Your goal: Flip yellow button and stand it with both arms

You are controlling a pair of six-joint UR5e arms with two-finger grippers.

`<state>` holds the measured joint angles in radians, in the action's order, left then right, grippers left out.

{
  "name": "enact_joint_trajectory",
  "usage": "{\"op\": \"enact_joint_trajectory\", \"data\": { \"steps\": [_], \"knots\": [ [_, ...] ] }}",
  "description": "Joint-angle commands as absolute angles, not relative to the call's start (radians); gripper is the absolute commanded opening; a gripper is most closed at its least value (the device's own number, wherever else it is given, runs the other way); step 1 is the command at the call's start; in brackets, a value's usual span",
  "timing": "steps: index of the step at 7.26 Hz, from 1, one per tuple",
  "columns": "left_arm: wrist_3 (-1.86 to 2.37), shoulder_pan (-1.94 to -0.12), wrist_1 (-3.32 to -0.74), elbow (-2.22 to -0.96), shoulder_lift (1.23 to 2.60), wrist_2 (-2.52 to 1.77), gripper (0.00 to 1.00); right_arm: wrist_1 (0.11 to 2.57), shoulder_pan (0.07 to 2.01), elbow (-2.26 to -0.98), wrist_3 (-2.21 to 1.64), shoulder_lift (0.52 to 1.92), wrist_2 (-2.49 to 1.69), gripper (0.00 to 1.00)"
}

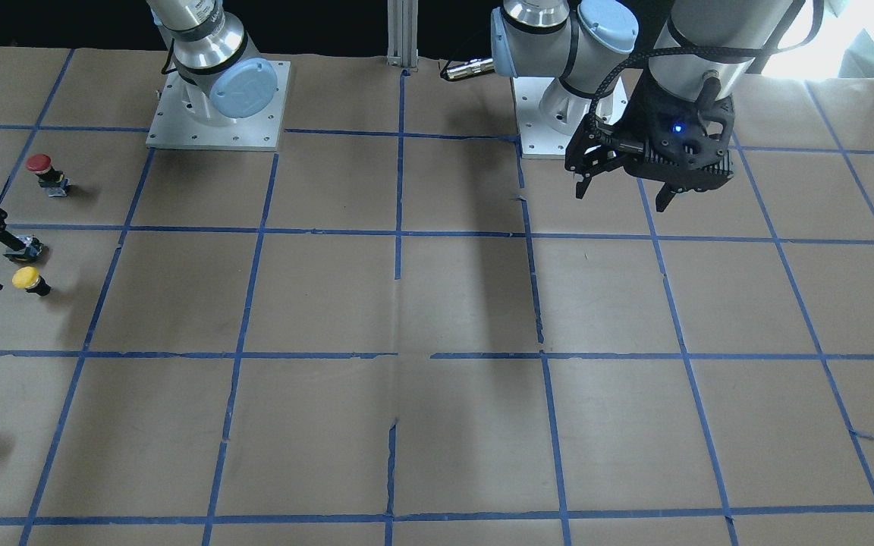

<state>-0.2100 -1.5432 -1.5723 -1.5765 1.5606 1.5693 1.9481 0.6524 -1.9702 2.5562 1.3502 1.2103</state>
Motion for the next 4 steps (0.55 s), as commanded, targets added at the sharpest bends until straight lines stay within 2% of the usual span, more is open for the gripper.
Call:
{"op": "enact_joint_trajectory", "data": {
  "steps": [1,4],
  "knots": [
    [-0.210,-1.543,-1.572,-1.577,1.562,1.569,0.99,1.915,0.698,-1.938,2.415,1.405,1.209,1.00],
    [-0.210,-1.543,-1.572,-1.575,1.562,1.571,0.99,1.792,0.874,-1.779,2.054,1.443,1.259,1.00]
  ]
}}
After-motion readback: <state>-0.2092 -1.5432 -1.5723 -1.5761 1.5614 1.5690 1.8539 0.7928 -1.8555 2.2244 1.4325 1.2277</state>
